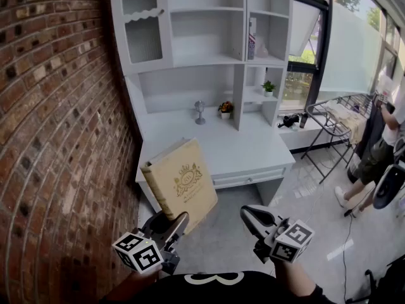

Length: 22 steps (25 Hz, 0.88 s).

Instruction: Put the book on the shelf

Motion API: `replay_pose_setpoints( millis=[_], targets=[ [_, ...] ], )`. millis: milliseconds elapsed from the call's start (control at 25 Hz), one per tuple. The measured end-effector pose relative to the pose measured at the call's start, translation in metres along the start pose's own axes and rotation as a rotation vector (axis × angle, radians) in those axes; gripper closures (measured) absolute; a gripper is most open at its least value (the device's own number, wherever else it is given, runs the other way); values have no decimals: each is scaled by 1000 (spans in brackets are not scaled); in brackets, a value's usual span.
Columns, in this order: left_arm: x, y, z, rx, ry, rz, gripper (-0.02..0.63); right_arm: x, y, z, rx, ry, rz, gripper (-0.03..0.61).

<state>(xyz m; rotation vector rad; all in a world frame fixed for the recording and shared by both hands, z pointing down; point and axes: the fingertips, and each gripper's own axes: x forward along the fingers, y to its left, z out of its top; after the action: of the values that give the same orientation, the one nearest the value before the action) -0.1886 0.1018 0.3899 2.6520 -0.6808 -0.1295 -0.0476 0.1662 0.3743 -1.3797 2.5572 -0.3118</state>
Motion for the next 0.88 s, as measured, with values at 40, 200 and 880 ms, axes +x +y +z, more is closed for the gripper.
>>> replay_pose_setpoints(
  millis=[40, 200, 880],
  targets=[
    [0, -2, 1, 0, -2, 2, 425, -1, 1, 2, -1, -1, -1, 569],
    [-3, -8, 1, 1, -7, 1, 425, -11, -5, -2, -42, 5, -21, 569],
    [1, -51, -13, 33, -45, -40, 425, -71, -10, -11, -31, -37, -82, 568]
  ],
)
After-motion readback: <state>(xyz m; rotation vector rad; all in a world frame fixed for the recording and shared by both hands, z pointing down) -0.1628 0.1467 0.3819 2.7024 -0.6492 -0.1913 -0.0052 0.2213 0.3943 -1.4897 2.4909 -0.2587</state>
